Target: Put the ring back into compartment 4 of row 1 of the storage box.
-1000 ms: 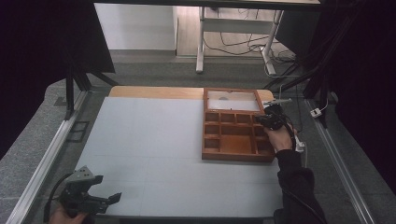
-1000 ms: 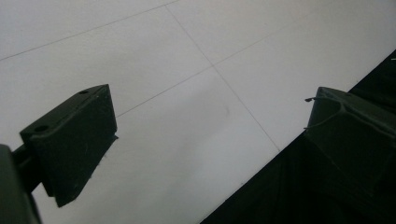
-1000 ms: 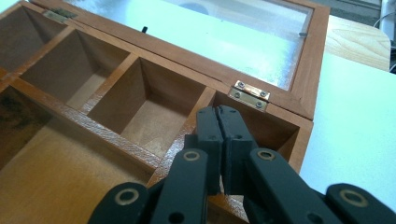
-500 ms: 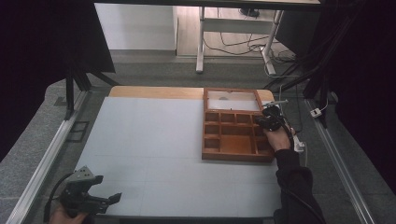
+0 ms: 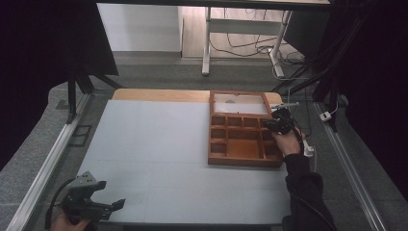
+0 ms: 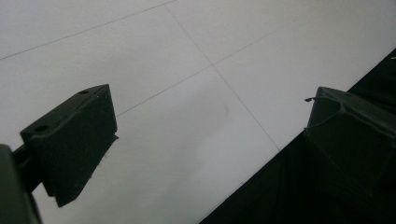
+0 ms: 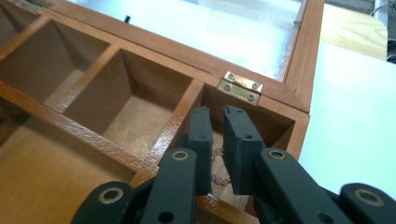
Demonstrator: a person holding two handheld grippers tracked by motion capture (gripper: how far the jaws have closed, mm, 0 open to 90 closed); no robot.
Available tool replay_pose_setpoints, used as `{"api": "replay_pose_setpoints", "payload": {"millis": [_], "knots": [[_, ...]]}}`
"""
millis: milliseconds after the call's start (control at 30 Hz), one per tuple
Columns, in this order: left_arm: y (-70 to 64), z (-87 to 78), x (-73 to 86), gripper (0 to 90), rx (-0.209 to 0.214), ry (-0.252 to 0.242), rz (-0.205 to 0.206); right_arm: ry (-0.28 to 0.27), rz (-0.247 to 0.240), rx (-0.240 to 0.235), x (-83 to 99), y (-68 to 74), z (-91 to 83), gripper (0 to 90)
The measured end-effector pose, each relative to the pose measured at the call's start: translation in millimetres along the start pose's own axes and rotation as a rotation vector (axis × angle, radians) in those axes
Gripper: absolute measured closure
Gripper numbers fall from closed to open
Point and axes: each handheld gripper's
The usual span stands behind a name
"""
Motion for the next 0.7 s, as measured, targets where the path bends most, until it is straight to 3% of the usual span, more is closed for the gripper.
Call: {"api": "replay_pose_setpoints", "payload": {"millis": [700], "knots": [[2.0,-2.7,1.3,1.3,0.024,-0.024,-0.007,-0.037,-0.002,-0.079,-5.0,21.5,-17.5,53.2]]}}
Point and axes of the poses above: each handheld gripper's, and its own axes: z roughly forward along the jaws, x roughly out of its underside, y roughly to its left, and after that the axes turned 4 degrees about x, right-handed
